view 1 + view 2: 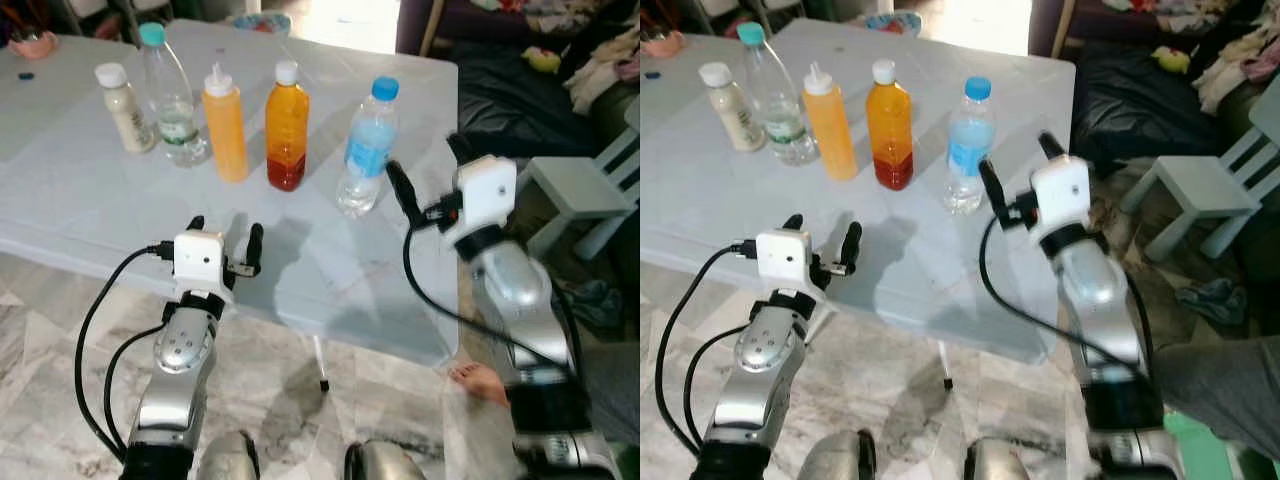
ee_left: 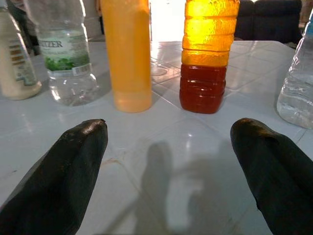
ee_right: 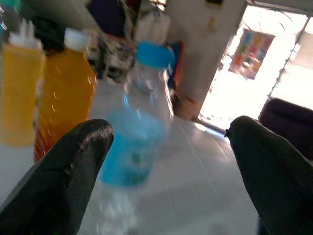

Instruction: Restocking fridge

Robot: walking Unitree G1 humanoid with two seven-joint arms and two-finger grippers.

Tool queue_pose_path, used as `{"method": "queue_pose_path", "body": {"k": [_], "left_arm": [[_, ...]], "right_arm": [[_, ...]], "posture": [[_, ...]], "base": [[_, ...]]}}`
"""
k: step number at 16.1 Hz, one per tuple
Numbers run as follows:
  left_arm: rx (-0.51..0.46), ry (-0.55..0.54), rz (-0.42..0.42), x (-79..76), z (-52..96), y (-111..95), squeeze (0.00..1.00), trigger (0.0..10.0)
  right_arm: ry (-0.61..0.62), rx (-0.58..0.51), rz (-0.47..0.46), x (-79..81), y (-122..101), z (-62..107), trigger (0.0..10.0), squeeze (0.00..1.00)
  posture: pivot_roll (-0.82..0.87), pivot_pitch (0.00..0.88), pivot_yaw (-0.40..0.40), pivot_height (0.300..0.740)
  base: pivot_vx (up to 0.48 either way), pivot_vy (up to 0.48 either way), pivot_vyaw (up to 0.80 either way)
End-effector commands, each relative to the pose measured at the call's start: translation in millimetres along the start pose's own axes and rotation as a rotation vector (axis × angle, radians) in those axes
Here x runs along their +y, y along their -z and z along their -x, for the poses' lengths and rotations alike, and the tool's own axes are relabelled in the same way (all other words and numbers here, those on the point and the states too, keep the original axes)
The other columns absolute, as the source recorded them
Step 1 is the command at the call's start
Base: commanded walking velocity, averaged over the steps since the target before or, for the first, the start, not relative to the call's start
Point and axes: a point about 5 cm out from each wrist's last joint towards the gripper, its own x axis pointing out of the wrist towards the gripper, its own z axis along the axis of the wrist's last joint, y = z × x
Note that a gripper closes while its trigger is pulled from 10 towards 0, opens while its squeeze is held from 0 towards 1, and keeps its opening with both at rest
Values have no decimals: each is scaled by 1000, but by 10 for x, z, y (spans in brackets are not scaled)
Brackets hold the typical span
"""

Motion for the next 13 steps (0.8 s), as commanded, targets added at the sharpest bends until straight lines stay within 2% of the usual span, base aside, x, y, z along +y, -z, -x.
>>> {"method": "queue_pose_path", "body": {"k": [1, 5, 13], "left_arm": [[-3, 5, -4, -10, -7, -19, 0, 10000], [-4, 3, -10, -6, -16, -21, 0, 10000], [-6, 8, -11, -16, -26, -34, 0, 10000]], "right_arm": [[-28, -26, 6, -12, -59, -60, 10000, 0], [-81, -92, 3, -2, -222, -305, 10000, 0], [-26, -128, 33, -174, -319, -526, 10000, 0]], "posture": [[20, 109, -17, 740], [29, 109, -18, 740], [36, 114, -16, 740]], "base": [[0, 0, 0], [0, 0, 0], [0, 0, 0]]}}
